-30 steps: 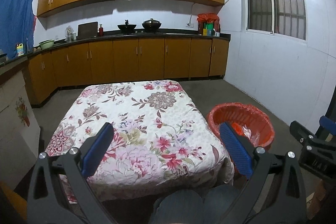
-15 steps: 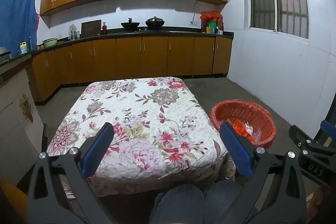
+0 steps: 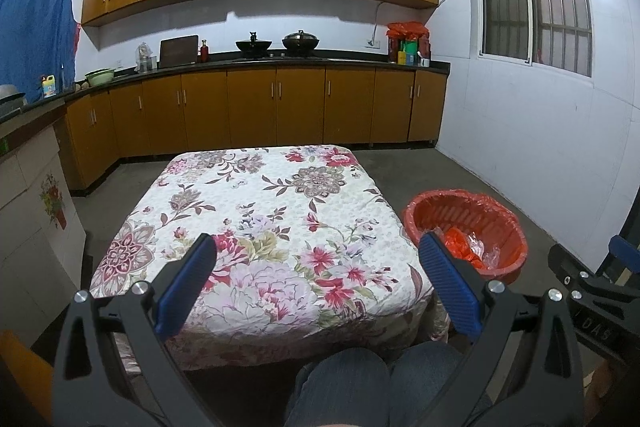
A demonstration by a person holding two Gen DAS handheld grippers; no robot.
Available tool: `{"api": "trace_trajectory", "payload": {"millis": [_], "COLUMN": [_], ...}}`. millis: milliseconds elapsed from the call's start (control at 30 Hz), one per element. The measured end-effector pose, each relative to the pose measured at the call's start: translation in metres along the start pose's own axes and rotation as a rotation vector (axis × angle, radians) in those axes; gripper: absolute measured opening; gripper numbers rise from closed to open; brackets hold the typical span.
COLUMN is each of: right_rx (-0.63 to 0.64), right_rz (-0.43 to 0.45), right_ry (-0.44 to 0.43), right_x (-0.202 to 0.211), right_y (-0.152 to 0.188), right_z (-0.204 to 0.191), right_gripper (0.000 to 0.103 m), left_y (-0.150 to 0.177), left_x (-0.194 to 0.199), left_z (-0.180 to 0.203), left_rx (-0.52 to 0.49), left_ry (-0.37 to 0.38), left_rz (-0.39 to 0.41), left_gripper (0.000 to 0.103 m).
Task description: Collect trash
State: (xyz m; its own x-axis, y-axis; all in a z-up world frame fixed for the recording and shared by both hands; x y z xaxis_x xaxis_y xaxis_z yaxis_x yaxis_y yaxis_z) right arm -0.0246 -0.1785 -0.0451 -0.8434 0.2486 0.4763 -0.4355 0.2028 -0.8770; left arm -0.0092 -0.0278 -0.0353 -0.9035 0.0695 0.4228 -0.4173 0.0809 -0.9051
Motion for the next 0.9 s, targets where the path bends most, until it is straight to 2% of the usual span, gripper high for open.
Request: {"api": "trace_trajectory", "payload": {"millis": [900], "right_rx": [-0.002], "right_rz": [-0.004], "right_ry": [-0.006], "right_x": [0.0006], "right_y": [0.003], "right_z": [-0.0041], "right_gripper": [0.101], "left_y": [0.0], "left_x": [0.0016], "left_z": [-0.0074], "left_rx": [0.024], "left_ry": [-0.037], "left_rz": [0.006], "left_gripper": [0.099]}}
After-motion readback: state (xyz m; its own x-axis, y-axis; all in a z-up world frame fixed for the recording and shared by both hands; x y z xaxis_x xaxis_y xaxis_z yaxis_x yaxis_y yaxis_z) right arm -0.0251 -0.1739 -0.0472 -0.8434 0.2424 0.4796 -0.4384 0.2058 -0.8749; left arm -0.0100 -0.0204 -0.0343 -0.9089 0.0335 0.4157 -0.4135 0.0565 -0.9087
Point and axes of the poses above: each gripper's, at about its wrist camera, not at the fingertips, and x roughly against the way its jaws point, z to its right, y to its underside, the point moved 4 cm from there along -x, roughly the way its jaws point, and after that the axes turned 4 degrees about -x, right-handed, at the moved point
